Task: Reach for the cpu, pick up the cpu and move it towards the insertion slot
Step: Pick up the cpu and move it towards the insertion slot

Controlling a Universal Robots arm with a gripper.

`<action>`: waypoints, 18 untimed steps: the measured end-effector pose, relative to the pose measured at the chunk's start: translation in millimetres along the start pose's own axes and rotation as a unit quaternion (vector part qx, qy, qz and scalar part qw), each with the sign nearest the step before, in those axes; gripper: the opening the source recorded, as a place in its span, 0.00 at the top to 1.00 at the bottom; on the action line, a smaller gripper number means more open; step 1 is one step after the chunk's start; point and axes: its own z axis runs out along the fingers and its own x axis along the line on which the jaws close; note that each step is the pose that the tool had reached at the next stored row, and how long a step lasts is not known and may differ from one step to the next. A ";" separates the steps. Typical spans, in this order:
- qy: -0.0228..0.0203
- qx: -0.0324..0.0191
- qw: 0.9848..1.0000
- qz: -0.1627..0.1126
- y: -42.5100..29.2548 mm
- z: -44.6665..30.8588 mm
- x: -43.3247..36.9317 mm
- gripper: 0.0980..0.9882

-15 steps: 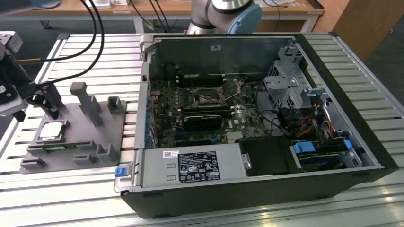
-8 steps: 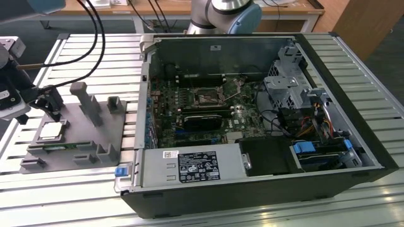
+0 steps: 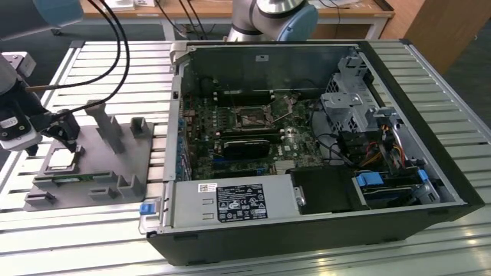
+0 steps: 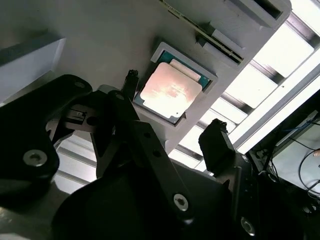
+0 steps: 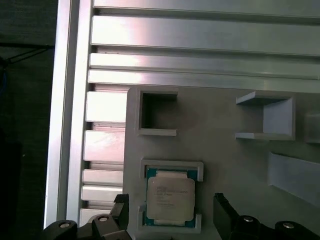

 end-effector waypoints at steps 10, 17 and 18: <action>0.000 -0.001 1.000 0.000 -0.5 11.7 0.4 0.25; 0.000 -0.006 1.000 -0.001 -0.9 20.8 2.0 0.25; 0.000 -0.006 1.000 -0.001 -1.0 22.1 2.0 0.25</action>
